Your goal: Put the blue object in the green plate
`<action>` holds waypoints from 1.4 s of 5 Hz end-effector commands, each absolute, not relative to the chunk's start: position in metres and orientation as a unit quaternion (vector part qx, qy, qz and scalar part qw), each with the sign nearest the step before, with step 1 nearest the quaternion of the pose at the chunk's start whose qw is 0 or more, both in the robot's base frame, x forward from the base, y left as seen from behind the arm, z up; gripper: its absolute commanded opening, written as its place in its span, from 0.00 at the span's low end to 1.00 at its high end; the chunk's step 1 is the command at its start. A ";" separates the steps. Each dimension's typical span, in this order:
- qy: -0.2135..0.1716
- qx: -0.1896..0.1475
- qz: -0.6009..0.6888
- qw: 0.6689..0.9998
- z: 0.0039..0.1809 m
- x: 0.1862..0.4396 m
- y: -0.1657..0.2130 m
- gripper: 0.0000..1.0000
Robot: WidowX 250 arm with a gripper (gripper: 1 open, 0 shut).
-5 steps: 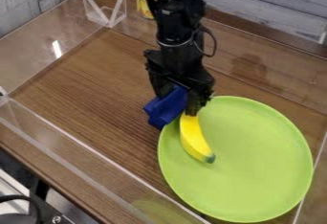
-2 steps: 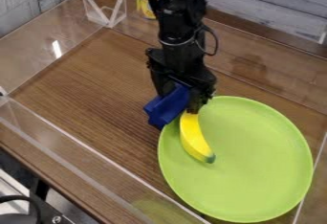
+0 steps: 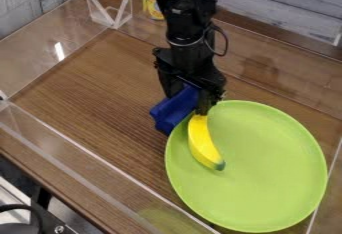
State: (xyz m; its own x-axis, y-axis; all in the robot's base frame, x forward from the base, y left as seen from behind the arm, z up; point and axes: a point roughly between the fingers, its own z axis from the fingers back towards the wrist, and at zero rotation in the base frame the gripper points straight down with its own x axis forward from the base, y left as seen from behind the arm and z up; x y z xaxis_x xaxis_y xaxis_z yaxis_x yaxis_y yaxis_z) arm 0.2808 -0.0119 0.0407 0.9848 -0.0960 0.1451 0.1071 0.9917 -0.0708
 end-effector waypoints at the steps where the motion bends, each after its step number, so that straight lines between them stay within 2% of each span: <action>1: -0.055 -0.045 -0.052 0.996 0.030 0.276 -0.018 1.00; 2: -0.055 -0.044 -0.052 0.996 0.027 0.279 -0.017 0.00; 7: -0.044 -0.030 -0.053 0.997 0.034 0.297 0.007 0.00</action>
State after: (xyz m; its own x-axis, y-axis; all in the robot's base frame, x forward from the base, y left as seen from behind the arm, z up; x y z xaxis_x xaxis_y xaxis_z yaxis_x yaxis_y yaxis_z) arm 0.2884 0.0045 0.0243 0.9928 -0.1069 0.0534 0.1102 0.9918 -0.0641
